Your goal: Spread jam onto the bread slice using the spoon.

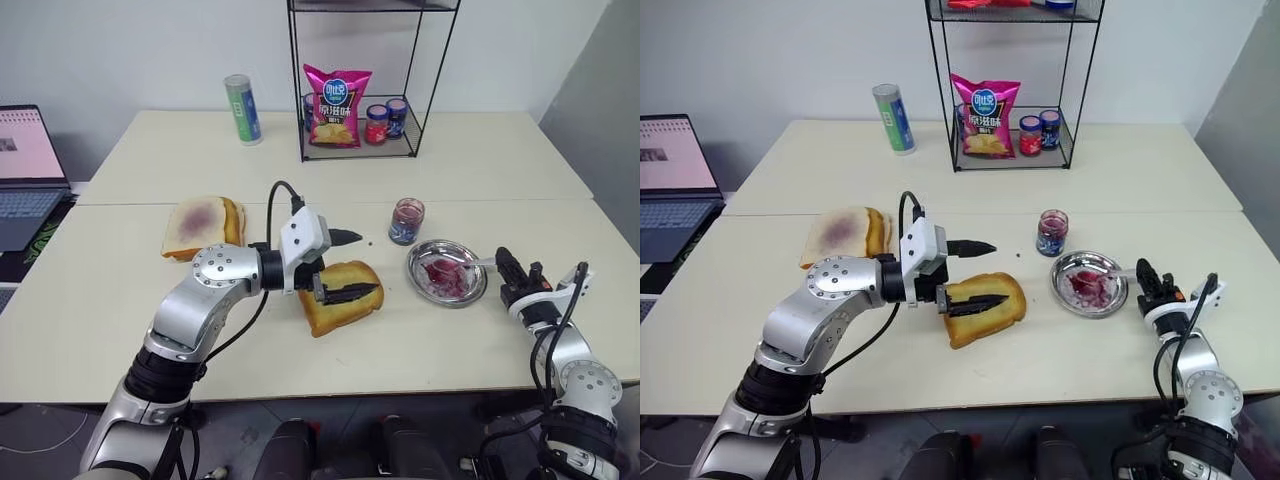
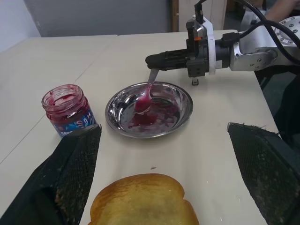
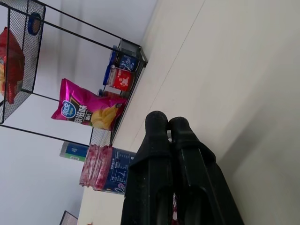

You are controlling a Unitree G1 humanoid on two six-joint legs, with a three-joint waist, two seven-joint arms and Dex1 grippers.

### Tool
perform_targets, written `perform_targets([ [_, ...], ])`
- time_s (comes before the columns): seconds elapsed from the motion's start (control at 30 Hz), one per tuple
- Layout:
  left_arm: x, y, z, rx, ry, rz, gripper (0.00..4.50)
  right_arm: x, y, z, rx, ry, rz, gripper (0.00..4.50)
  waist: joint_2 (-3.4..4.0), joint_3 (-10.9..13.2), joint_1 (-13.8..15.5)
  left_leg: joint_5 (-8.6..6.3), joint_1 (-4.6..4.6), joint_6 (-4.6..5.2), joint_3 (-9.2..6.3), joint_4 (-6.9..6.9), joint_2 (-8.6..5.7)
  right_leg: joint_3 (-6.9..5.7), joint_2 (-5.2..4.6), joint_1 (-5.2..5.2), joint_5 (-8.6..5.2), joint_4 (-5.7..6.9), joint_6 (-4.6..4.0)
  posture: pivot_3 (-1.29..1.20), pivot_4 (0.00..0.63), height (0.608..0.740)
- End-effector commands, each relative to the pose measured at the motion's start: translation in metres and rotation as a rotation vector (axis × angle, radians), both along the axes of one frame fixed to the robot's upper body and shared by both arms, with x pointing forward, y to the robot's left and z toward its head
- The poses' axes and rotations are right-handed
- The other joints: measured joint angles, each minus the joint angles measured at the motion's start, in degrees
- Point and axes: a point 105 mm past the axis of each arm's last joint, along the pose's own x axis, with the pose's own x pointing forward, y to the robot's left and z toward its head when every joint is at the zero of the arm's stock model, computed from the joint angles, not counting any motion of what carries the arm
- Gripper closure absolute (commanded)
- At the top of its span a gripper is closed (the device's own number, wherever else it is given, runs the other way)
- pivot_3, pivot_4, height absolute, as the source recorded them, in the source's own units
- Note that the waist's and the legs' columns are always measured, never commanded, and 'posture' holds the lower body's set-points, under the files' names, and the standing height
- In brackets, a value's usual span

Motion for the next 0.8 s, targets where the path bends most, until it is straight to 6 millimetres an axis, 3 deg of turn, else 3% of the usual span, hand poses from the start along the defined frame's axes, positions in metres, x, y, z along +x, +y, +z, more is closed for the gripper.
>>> perform_targets([
  [0.03,-0.002,-0.005,0.007,-0.007,-0.039,-0.020,0.00,-0.004,-0.002,-0.008,-0.028,0.035,-0.006,4.44,0.00,0.00,0.00,0.00,0.00,0.00,0.00,-0.01,0.01,0.00,0.00,0.00,0.00,0.00,0.00,0.00,0.150,0.740],
  [0.23,0.002,0.002,0.008,-0.014,-0.033,0.011,0.00,-0.007,0.013,0.033,-0.200,-0.060,0.086,4.44,0.07,0.04,0.05,0.00,-0.21,0.00,0.05,-0.08,0.02,0.02,0.00,-0.33,0.15,0.08,0.26,0.00,0.150,0.740],
  [0.4,0.008,0.011,0.007,-0.022,-0.021,0.047,0.00,-0.003,0.022,0.085,-0.288,-0.177,0.110,4.44,0.21,0.14,-0.04,0.00,-0.21,0.00,0.18,-0.10,0.02,0.10,0.01,-0.38,0.16,0.08,0.28,0.00,0.150,0.740],
  [0.5,0.014,0.015,0.012,-0.058,-0.021,0.095,0.00,0.004,0.035,0.123,-0.352,-0.274,0.151,4.44,0.21,0.15,-0.14,0.00,-0.18,0.00,0.24,-0.09,0.05,0.10,0.02,-0.39,0.17,0.10,0.30,0.00,0.150,0.740],
  [0.6,0.025,0.018,0.016,-0.092,-0.031,0.161,0.00,0.016,0.042,0.149,-0.440,-0.331,0.162,4.44,0.22,0.16,-0.10,0.00,-0.20,0.00,0.24,-0.09,0.05,0.10,0.05,-0.40,0.18,0.08,0.30,0.00,0.150,0.740],
  [0.8,0.036,0.012,0.028,-0.159,-0.043,0.210,0.00,0.044,0.057,0.164,-0.571,-0.370,0.182,4.44,0.18,0.18,0.03,-0.03,-0.22,0.06,0.33,-0.08,0.01,0.04,0.06,-0.41,0.21,0.03,0.36,0.00,0.150,0.740],
])
